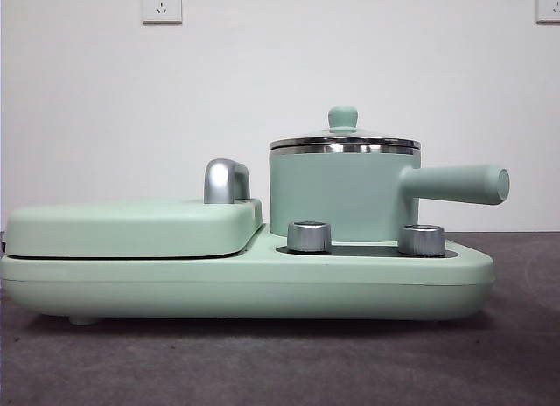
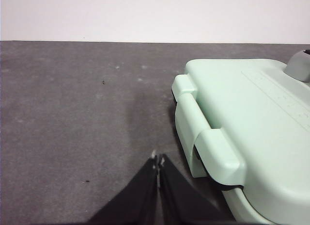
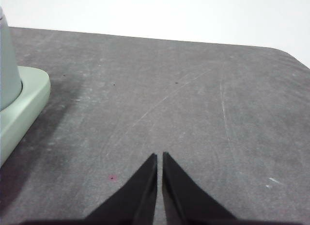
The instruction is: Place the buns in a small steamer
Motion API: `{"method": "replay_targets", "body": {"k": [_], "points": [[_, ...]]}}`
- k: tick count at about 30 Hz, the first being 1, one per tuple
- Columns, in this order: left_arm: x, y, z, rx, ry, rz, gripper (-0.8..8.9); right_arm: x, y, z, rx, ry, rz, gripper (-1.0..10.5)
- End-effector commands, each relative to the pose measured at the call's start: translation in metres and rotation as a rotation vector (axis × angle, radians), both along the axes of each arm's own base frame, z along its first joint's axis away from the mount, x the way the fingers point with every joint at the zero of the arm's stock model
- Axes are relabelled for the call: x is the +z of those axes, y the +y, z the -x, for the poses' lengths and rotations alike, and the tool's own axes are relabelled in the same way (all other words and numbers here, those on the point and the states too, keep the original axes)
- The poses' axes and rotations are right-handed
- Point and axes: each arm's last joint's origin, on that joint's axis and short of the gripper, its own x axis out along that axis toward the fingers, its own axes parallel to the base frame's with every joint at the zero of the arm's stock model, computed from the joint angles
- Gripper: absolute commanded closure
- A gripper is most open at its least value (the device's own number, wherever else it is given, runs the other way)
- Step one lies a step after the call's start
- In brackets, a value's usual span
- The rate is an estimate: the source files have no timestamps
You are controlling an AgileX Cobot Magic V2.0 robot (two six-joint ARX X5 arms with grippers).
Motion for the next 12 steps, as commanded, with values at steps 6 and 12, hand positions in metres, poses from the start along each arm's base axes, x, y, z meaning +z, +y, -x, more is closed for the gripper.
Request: {"method": "replay_targets", "body": {"k": [6, 12], "points": [[-0.0071, 0.0002, -0.0007, 0.004, 0.025, -0.008, 8.07, -0.0011, -0.0003, -0.0004, -0.006, -0.010, -0.004, 9.3], [-0.0071, 0.0002, -0.0007, 0.004, 0.025, -0.008, 8.07, -0.0011, -0.0003, -0.0004, -0.006, -0.010, -0.004, 9.3]]}}
